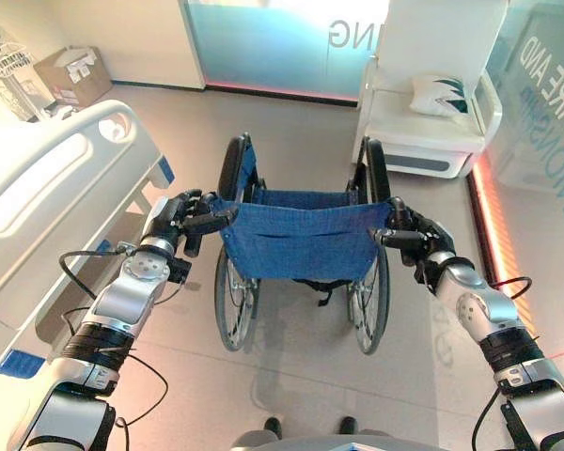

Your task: Push the wheelchair next to the bed

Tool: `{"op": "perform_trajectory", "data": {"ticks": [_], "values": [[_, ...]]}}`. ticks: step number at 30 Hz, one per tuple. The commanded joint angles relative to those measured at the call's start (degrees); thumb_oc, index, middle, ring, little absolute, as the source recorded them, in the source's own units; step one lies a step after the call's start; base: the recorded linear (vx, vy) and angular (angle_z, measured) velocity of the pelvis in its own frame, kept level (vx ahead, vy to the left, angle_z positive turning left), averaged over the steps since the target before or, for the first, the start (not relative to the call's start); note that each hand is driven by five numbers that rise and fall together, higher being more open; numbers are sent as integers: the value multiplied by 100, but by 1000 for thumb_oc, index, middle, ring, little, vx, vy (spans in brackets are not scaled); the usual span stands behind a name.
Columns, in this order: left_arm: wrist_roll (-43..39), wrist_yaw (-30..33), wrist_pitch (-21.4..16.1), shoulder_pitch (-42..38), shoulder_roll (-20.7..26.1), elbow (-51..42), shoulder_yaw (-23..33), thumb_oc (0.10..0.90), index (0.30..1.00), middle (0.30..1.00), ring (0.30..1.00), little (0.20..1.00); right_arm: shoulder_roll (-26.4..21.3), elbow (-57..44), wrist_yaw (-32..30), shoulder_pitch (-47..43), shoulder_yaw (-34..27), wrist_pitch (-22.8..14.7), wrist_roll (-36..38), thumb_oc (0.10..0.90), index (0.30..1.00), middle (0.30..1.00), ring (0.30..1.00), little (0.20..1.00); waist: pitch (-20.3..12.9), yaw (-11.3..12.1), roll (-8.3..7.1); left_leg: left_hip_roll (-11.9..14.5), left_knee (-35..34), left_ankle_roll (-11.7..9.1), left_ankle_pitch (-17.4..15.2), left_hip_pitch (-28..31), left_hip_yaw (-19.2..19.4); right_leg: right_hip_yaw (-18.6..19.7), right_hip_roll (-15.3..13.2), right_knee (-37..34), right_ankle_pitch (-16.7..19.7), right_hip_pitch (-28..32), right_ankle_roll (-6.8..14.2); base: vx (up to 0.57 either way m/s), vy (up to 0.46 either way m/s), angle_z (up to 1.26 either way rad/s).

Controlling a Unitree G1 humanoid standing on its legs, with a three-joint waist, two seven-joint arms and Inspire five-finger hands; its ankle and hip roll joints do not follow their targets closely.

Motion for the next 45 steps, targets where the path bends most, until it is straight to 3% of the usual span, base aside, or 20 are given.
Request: {"op": "perform_trajectory", "data": {"ticks": [1, 19, 28, 37, 45], "values": [[301, 43, -534, -304, 533, -345, 469, 800, 900, 900, 900, 900, -551, -427, 176, 72, -297, -137, -70, 800, 900, 900, 900, 900, -377, -166, -37, -411, 21, 17, -394, -19, 395, 71, 0, 180, -227, 92, 255, 0, 0, 0], [379, 190, -411, 124, 369, -174, 749, 800, 900, 900, 900, 900, -665, -1402, 325, 717, -660, -196, -308, 800, 900, 900, 900, 900, -385, -396, -34, -398, 21, 51, -408, -30, 601, 295, 23, 193, -173, -44, 314, 2, 9, -5], [154, 240, -373, 185, 164, -10, 693, 800, 900, 900, 900, 900, -616, -1635, 715, 671, -524, -579, -445, 800, 900, 900, 900, 900, -376, -377, -32, -407, 21, 65, -407, -29, 618, 290, 29, 201, -178, -50, 315, 5, 0, -5], [-92, 234, -250, 397, -75, 31, 641, 800, 900, 900, 900, 900, -517, -1731, 763, 600, -329, -562, -542, 800, 900, 900, 900, 900, -365, -313, -30, -415, 21, 63, -397, -34, 579, 242, 39, 165, -177, -31, 304, 0, 0, 0], [-205, 371, -118, 97, -160, 251, 381, 800, 900, 900, 900, 900, -434, -1437, 510, 245, -43, -591, -555, 800, 900, 900, 900, 900, -356, -287, -32, -409, 21, 40, -375, -36, 559, 212, 53, 138, -164, -4, 290, 0, 0, 0]]}}
